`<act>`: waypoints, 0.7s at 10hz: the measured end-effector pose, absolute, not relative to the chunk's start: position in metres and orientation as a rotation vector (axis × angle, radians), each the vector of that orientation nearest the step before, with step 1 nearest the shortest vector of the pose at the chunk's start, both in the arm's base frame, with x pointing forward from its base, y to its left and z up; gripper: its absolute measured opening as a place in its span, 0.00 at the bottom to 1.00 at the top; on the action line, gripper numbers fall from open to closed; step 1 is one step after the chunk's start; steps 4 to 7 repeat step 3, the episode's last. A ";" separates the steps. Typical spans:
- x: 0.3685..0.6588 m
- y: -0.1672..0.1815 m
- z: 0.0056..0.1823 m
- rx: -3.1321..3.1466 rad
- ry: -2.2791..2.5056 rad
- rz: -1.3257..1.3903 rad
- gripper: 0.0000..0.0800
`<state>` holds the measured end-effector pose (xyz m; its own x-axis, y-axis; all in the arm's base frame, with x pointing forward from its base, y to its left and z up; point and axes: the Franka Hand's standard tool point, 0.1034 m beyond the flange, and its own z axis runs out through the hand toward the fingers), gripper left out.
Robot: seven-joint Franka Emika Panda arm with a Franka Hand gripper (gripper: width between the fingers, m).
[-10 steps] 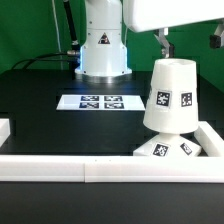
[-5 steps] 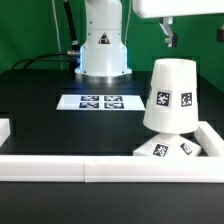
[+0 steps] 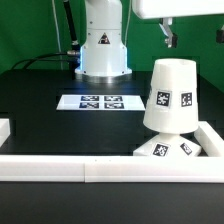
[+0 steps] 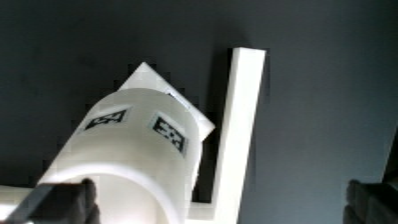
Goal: Assemble lamp
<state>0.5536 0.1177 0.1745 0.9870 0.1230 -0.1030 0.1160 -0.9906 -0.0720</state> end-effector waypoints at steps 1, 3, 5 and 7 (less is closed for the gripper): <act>0.554 0.118 0.174 -3.066 -0.185 0.166 0.87; 0.553 0.118 0.173 -3.066 -0.185 0.168 0.87; 0.553 0.118 0.173 -3.066 -0.185 0.168 0.87; 0.553 0.118 0.173 -3.066 -0.185 0.168 0.87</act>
Offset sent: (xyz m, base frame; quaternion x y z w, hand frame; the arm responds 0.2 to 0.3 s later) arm 0.0000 0.0000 0.0000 0.0000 0.0000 0.0000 1.0000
